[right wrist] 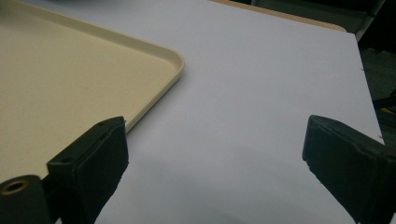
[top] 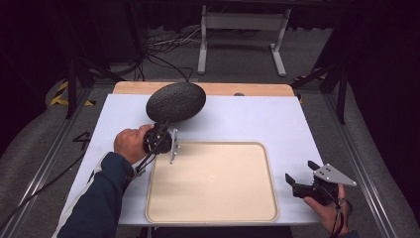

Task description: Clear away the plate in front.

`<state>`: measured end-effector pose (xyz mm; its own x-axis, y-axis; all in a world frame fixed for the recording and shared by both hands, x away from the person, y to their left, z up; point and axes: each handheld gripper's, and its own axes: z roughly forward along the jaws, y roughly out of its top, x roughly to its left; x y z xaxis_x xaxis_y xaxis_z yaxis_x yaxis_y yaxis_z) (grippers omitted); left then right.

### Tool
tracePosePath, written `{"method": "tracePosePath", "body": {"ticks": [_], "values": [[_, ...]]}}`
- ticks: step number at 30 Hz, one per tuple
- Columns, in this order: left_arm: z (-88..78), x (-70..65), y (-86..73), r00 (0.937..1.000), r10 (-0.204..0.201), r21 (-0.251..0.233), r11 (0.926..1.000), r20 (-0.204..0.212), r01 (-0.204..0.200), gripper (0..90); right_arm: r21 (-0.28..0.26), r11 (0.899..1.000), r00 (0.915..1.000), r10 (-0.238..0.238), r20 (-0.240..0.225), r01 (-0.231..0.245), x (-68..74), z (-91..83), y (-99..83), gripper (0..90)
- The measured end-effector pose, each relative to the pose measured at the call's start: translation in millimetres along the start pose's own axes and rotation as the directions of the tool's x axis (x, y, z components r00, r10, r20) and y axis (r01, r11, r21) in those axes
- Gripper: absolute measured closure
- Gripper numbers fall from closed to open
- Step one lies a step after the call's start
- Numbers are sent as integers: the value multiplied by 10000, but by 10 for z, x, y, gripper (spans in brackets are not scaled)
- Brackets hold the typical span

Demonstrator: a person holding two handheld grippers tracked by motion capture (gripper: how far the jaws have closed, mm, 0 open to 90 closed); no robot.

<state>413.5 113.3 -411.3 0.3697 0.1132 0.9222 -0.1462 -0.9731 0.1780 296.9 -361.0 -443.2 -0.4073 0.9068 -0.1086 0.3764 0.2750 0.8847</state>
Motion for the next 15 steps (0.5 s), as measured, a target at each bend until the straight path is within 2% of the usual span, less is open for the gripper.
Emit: {"method": "tracePosePath", "body": {"ticks": [1, 4, 9, 13, 15], "values": [[-51, 2, 15, 10000, 42, -114, 9999, -70, -43, 861, 2, 10000, 10000, 1, 0, -1, 1, 0, 1, 75], [-200, -26, 47, 9998, -186, -543, 9984, -73, 182, 862, 59, 10000, 10000, -26, 9, 26, 8, 5, 2, 75], [-384, -111, 143, 9996, 228, -881, 9958, -164, -242, 858, -4, 10000, 10000, -36, -16, 36, 23, -6, 13, 75], [-556, -164, 228, 9993, 303, -1483, 9884, -214, -332, 851, 1, 10000, 10000, -35, -6, 35, 21, -5, 13, 75], [-618, -174, 270, 9998, 132, -1730, 9848, -141, -155, 852, 12, 10000, 10000, -8, 7, 8, 17, -4, 10, 75]]}}
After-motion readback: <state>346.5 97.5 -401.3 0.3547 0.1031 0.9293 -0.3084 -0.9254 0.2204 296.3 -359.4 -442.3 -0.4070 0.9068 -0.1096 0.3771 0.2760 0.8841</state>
